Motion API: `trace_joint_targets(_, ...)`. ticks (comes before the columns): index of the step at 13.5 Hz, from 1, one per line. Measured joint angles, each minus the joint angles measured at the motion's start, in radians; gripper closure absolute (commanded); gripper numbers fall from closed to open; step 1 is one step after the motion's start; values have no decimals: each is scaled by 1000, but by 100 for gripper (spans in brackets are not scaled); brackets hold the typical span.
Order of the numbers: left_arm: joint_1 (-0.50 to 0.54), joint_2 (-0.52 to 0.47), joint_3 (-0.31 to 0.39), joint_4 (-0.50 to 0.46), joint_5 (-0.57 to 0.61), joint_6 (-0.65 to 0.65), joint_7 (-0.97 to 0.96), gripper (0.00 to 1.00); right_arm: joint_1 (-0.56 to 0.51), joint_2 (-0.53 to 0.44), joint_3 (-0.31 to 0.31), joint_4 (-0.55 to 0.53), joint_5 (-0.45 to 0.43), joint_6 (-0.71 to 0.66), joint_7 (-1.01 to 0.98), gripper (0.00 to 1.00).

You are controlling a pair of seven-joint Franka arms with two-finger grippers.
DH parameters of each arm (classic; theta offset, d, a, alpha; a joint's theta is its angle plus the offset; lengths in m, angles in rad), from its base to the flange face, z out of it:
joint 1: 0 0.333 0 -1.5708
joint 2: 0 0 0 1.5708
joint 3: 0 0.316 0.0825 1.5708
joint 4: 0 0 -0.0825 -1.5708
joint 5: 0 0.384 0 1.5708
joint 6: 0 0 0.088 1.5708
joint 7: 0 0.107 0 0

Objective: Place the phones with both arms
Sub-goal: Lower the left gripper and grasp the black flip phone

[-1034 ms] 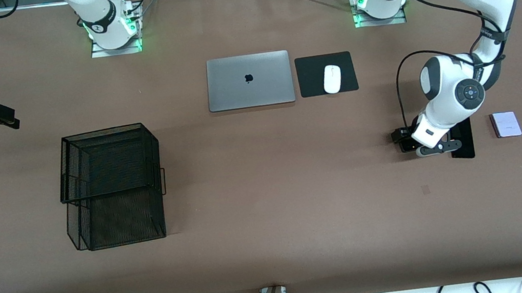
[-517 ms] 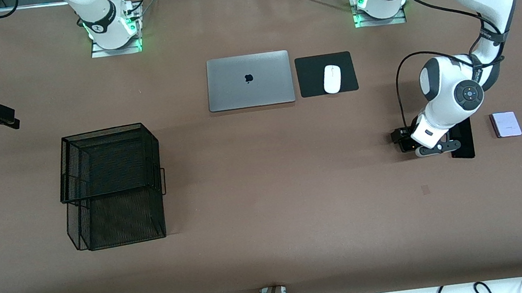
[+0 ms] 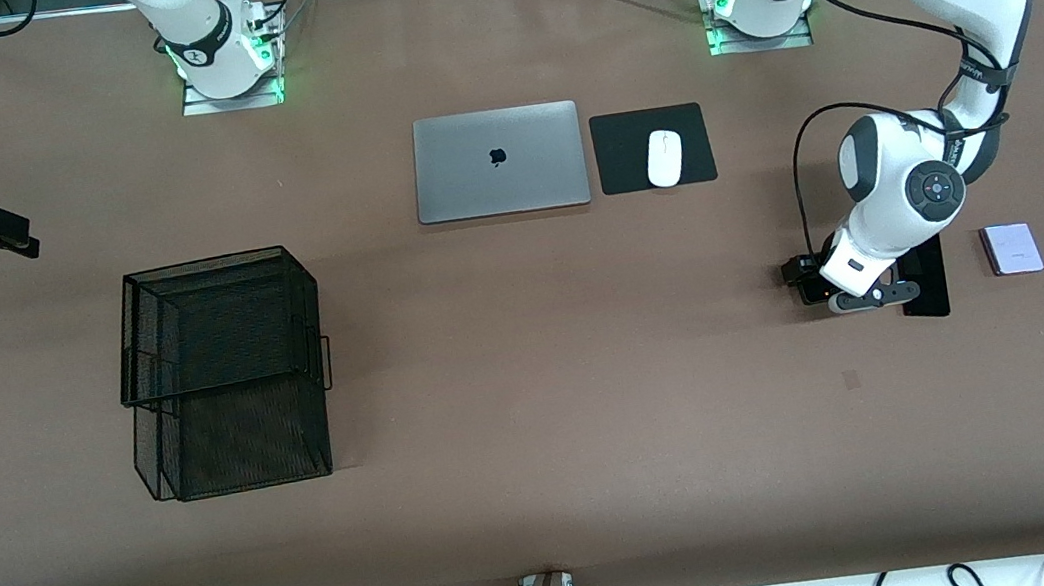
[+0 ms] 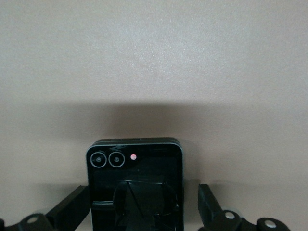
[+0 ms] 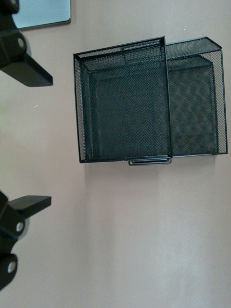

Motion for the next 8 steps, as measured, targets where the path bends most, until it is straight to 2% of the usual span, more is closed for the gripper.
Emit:
trace_joint_targets(7,0,2,5,0,0,0,0,0,0,0,0,0,0,0,0,0)
trace_joint_targets(8,0,2,6,0,0,0,0,25,0,0,0,0,0,0,0,0)
